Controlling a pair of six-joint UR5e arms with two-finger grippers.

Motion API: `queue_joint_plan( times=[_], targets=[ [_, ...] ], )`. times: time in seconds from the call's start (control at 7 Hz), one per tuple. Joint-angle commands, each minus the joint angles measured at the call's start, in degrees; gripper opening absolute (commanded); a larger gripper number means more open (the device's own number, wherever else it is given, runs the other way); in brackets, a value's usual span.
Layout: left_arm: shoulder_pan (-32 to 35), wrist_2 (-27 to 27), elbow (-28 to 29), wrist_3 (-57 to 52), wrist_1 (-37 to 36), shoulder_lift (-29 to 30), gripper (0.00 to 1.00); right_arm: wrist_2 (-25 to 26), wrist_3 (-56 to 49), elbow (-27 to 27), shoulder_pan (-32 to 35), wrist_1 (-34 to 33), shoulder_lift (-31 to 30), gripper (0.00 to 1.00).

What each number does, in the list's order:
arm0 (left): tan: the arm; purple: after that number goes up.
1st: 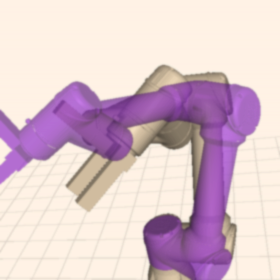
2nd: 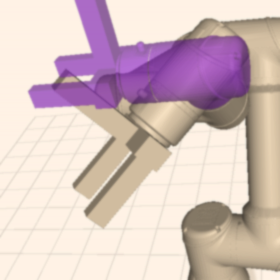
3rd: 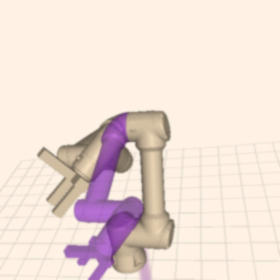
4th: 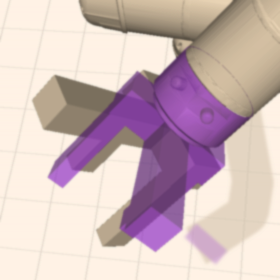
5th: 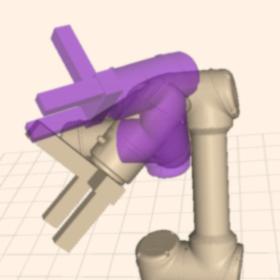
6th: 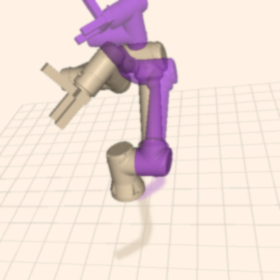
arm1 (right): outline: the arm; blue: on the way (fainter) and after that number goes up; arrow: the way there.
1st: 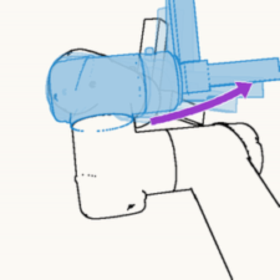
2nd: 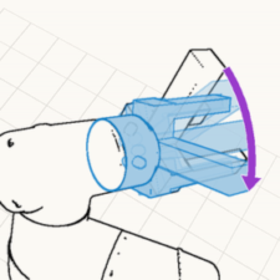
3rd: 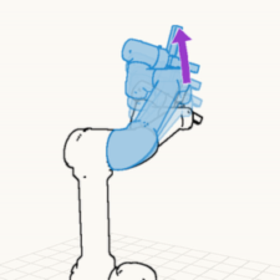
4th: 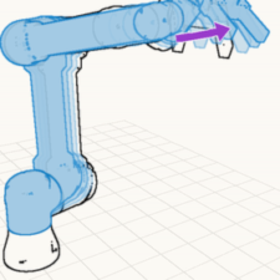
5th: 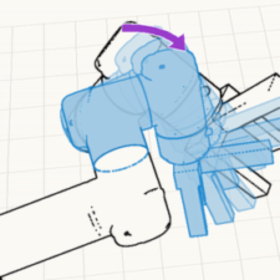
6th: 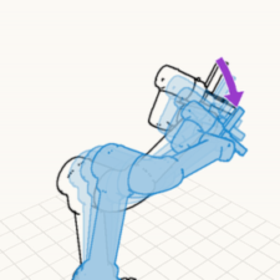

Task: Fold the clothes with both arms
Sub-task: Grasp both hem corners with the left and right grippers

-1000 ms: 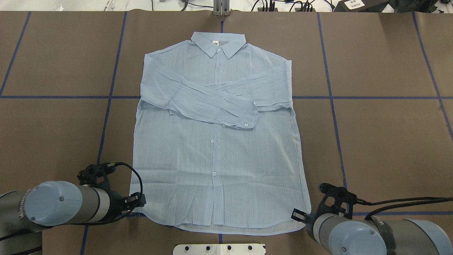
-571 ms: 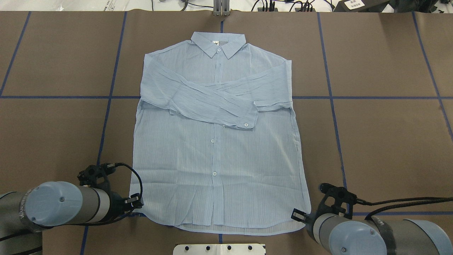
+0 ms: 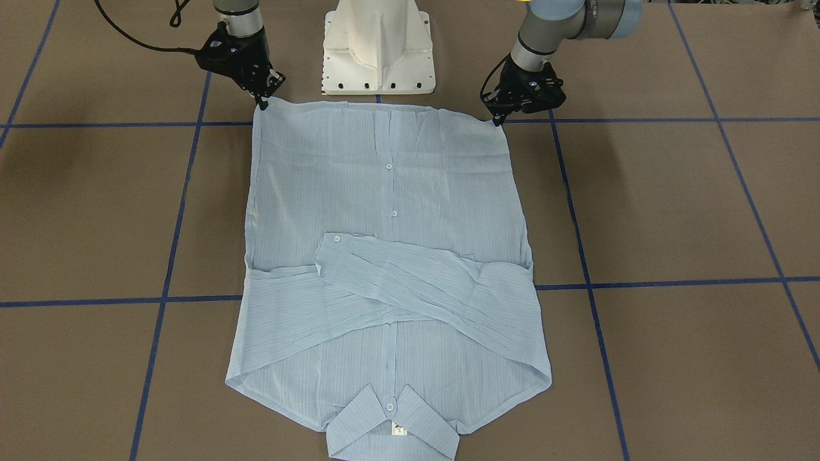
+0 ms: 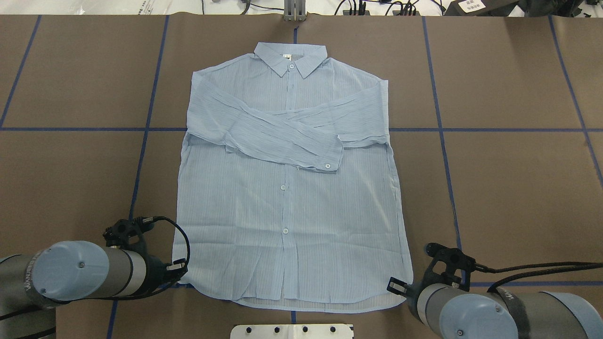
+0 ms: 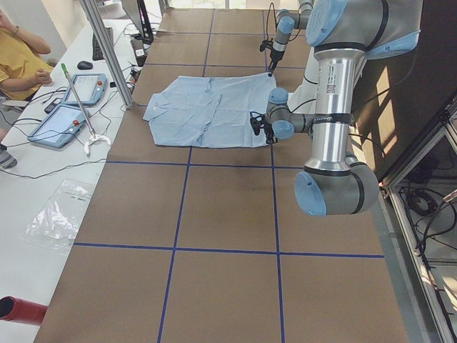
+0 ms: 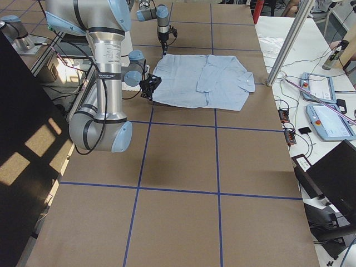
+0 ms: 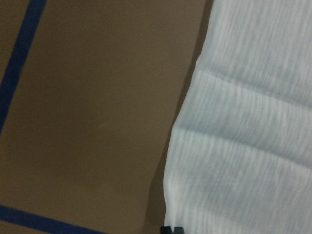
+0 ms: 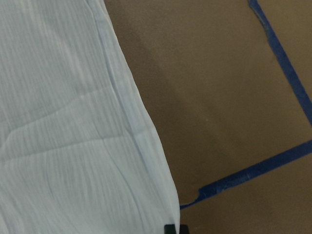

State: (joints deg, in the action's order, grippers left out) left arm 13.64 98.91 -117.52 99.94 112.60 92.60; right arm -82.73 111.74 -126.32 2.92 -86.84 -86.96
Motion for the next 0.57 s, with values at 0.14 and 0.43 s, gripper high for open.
queue_joint_plan(
  times=[0.14,0.43],
  targets=[
    [0.25,2.42,-7.08,1.73,-0.27,-3.11,0.00,-0.24,0.06,-7.14,-0.54,-5.85,-0.49,0.00],
    [1.65,7.68,-14.89,3.07,-4.46,-3.74,0.00,-0.06,0.06,-9.72,0.32,-8.70,0.03,0.00]
  ],
)
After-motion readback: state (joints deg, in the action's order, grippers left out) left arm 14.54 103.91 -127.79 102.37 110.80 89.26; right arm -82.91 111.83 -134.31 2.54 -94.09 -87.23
